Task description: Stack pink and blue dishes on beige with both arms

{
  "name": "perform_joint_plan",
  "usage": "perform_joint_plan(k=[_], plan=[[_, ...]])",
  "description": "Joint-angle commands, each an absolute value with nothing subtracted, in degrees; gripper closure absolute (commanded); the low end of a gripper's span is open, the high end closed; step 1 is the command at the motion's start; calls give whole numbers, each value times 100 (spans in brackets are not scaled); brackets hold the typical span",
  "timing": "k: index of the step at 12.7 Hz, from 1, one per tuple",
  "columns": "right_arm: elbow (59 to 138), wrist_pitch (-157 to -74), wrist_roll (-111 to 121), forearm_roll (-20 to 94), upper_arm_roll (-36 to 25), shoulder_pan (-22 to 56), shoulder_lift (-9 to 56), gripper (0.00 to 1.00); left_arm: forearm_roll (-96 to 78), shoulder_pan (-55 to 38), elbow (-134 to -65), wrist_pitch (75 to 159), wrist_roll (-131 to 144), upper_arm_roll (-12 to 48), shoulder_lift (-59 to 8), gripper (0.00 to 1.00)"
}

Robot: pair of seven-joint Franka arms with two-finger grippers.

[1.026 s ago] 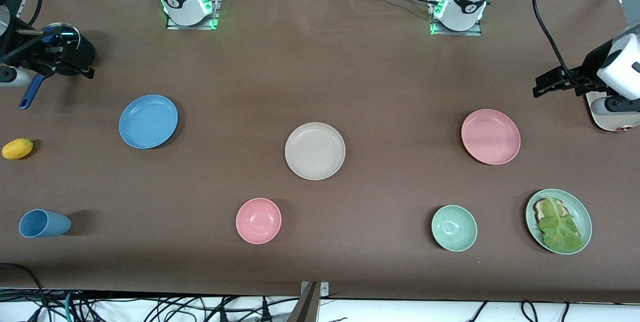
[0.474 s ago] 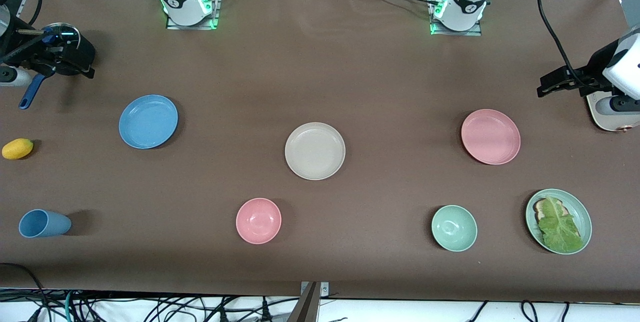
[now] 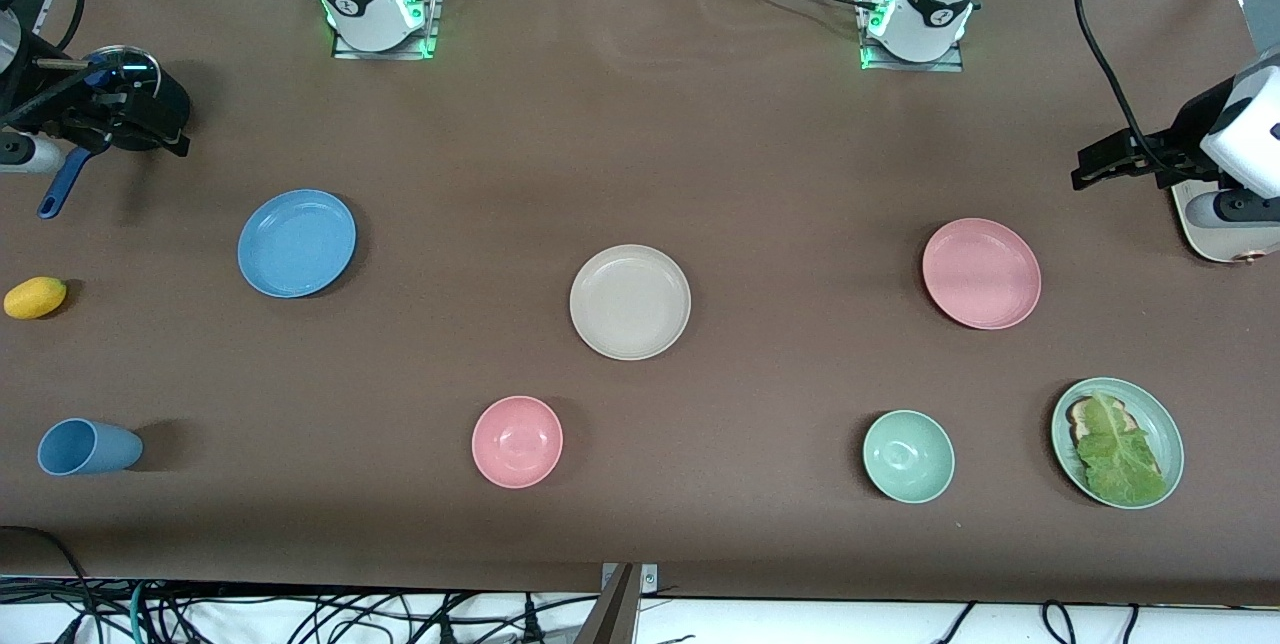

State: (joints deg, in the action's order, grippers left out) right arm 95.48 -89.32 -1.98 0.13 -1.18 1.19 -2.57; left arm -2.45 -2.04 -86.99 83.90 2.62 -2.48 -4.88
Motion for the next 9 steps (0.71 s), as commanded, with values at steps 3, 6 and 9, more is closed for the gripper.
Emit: perform_joint_plan(k=[3, 6, 9], plan=[[9562, -8859, -237, 88, -105, 123, -352, 0, -308, -185, -8745, 8341, 62, -237, -422, 0], [9562, -8859, -237, 88, -105, 123, -352, 0, -308, -167, -8728, 8350, 35, -246, -448, 0], [9562, -8859, -237, 88, -97, 123, -352, 0, -308, -167, -8719, 8350, 26, -246, -474, 0]])
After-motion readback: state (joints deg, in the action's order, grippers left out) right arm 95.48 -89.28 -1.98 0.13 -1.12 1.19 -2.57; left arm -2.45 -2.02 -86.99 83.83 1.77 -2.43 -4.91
